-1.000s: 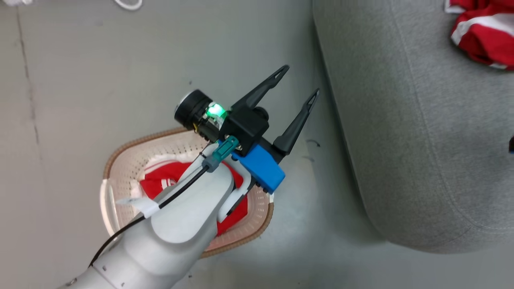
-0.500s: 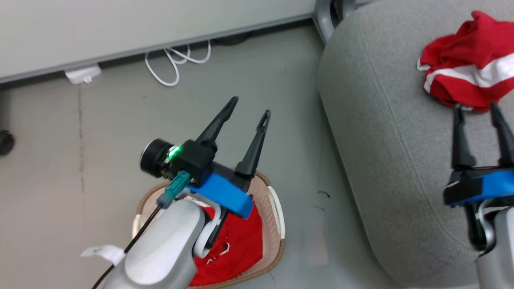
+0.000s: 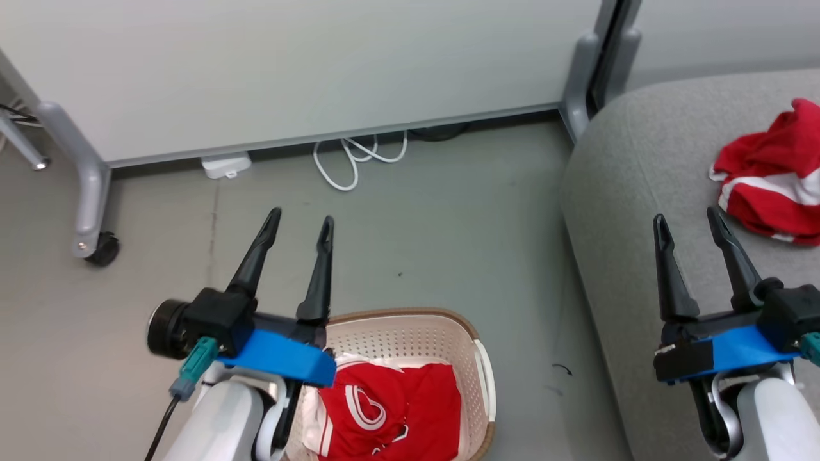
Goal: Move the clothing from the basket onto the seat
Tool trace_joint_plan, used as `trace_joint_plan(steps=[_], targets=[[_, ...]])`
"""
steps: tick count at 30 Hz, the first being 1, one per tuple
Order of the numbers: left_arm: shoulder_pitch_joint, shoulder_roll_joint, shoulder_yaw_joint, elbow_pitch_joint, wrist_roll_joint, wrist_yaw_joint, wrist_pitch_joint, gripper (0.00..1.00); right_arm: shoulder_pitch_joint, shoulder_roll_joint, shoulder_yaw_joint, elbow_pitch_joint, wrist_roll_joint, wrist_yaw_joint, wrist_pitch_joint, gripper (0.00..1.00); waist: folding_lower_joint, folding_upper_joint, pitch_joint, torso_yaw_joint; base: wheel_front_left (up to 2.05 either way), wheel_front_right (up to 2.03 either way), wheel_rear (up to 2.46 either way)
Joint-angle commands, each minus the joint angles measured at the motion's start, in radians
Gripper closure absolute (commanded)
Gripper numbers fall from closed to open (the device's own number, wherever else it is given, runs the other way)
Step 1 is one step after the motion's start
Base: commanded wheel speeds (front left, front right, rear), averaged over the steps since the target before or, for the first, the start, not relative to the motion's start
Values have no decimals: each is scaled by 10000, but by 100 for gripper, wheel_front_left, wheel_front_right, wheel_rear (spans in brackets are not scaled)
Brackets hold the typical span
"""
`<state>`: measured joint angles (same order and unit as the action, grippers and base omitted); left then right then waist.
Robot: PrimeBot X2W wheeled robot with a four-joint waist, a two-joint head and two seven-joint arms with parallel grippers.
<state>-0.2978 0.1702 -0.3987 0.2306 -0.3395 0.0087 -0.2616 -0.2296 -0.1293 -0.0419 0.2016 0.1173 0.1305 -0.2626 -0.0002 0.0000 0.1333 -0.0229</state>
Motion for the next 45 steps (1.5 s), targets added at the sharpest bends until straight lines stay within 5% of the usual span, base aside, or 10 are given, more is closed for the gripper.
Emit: trace_joint_plan(steps=[1,18,45], targets=[[202,-39,172,-81,88,-59,-48,0,269,64,-19,-63,-16,5,-35,0,2,0,-236,238,0,0,0],[2183,-596,2435,-406,987,-534,-50,0,1787,637,-125,-412,-144,5,-35,0,2,0,-1107,728,0,0,0],[2823,-1100,3441,-160,1639,-1075,-49,0,2114,791,39,-225,-91,5,-34,0,2,0,-1419,781,0,0,0]])
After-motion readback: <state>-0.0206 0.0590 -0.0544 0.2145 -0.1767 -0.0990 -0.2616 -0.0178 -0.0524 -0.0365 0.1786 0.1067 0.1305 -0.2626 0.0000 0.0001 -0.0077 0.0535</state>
